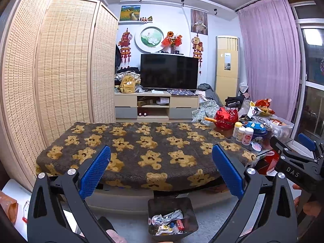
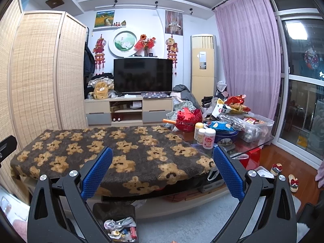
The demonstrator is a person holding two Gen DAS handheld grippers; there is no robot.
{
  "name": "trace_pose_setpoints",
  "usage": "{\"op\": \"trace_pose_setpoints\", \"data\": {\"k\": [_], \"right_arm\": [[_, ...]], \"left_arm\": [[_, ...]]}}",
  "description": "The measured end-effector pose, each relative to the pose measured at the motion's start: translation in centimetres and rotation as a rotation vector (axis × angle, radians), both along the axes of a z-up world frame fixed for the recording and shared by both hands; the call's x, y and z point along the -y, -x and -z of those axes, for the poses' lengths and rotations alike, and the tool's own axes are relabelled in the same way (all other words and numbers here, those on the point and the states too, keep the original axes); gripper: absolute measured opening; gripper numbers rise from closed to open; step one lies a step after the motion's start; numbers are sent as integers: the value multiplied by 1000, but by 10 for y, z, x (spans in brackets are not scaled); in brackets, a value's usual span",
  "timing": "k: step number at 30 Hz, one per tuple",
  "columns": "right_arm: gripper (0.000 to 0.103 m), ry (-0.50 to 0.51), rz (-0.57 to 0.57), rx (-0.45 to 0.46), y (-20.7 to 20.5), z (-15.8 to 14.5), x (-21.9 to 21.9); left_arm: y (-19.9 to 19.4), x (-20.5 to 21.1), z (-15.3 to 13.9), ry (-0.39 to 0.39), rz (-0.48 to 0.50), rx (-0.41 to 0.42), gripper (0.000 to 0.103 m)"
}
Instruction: Collect trash
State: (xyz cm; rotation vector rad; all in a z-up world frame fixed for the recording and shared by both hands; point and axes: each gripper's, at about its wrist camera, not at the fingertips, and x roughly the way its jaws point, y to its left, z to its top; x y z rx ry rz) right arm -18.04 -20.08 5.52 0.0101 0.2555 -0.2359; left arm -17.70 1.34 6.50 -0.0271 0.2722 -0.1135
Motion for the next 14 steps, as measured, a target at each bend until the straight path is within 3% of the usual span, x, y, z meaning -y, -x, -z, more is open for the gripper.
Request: {"op": "trace_pose_setpoints", "data": {"k": [14], "right_arm": [[100,-2,-2,-9,0,2,4]], "left_arm": [[-4,1,5,-3,5,-34,95]]}}
